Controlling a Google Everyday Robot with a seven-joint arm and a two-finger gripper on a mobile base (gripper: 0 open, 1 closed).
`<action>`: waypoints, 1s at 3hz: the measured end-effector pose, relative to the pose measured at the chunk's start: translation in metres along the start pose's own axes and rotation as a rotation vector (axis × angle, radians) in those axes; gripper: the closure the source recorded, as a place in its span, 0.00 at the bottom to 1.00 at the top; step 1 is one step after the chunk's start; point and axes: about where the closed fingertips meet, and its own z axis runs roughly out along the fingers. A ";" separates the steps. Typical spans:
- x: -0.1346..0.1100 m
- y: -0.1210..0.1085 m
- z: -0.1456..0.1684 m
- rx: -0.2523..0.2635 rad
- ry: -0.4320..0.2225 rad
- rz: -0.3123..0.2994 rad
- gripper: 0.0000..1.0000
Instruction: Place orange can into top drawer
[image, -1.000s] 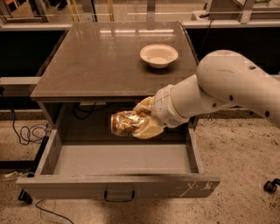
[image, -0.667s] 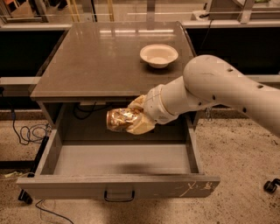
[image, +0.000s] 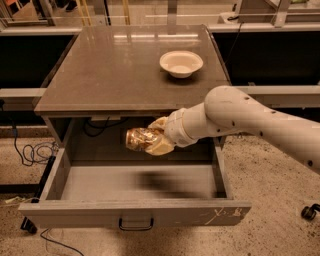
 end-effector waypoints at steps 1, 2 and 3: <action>0.000 0.000 0.000 0.000 0.000 0.000 1.00; 0.017 0.014 0.019 -0.007 -0.016 0.044 1.00; 0.039 0.035 0.052 -0.018 -0.035 0.099 1.00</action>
Offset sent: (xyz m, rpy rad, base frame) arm -0.0152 0.0060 -0.0772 0.0752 0.0930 -0.0609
